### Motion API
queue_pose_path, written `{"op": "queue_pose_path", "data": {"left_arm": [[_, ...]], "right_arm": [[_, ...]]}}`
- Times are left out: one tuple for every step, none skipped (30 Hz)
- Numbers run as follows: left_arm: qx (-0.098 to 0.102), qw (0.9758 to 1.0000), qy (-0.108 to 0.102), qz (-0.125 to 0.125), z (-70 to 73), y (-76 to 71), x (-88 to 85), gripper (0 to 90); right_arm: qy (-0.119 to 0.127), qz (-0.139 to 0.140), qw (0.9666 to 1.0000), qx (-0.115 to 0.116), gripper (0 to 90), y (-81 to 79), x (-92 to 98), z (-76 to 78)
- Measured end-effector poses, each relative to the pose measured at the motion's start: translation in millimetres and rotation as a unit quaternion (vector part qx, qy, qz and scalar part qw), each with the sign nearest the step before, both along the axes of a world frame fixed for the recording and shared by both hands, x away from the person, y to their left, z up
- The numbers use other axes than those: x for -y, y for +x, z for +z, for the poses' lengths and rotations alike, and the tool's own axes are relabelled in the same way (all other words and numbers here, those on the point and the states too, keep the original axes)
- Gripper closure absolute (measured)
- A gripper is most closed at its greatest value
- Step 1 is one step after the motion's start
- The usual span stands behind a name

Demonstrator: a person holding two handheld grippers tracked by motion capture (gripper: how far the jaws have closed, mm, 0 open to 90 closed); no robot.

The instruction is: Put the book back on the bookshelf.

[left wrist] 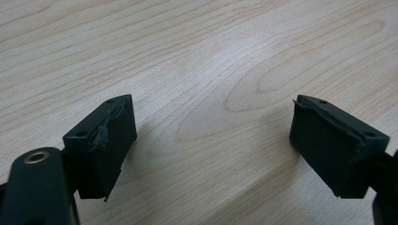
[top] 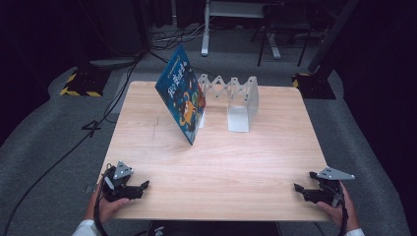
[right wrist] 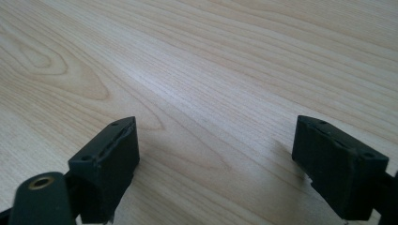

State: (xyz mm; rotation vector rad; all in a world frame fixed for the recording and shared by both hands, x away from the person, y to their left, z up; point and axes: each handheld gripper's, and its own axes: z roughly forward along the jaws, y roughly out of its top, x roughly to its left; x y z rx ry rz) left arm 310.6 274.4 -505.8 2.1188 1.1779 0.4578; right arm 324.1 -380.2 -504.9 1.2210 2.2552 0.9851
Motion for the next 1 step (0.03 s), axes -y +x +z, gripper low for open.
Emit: {"op": "queue_pose_path", "data": {"left_arm": [[0.0, 1.0, 0.0, 0.0, 0.0, 0.0, 0.0, 15.5]], "right_arm": [[0.0, 0.0, 1.0, 0.0, 15.3, 0.0, 0.0, 0.0]]}}
